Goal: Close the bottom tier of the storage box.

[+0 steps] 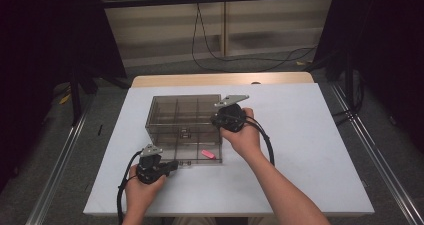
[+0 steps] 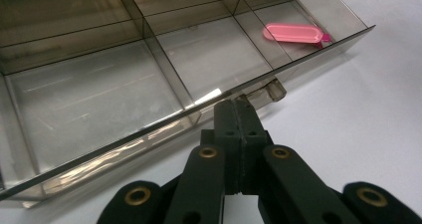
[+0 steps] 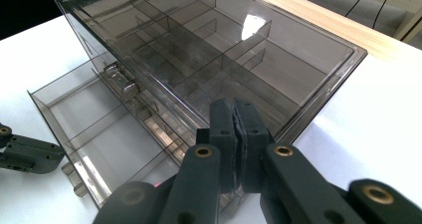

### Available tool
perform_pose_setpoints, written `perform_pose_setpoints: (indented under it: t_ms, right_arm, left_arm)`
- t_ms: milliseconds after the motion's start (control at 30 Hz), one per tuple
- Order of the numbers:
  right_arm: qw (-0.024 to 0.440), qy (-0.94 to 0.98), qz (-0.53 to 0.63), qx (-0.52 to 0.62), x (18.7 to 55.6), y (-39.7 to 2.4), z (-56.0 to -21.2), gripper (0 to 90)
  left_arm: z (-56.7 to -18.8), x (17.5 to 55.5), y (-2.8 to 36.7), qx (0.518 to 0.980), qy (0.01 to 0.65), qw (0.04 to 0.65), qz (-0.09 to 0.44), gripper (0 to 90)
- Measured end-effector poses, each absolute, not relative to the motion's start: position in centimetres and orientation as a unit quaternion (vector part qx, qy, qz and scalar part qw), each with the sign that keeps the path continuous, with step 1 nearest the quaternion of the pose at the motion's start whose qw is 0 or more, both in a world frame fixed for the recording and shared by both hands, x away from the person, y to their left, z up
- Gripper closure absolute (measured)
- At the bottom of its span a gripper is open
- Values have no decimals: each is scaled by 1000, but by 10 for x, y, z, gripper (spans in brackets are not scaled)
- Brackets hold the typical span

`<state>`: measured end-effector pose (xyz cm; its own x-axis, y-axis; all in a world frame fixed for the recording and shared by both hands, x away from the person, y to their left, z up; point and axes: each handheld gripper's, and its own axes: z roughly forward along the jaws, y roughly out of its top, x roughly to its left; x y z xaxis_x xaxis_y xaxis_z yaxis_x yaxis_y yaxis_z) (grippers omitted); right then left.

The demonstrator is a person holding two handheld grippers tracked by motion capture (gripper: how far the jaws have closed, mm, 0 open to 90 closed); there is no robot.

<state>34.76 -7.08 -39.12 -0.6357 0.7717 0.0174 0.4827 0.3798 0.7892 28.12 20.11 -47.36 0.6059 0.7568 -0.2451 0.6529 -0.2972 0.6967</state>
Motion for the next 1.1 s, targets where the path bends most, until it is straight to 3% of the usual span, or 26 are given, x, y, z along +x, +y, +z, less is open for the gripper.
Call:
perform_pose_setpoints:
  t_ms: [1100]
  right_arm:
    - [183, 809, 402, 388, 346, -70, -392, 879]
  left_arm:
    - [-474, 293, 193, 801, 439, 401, 75, 900]
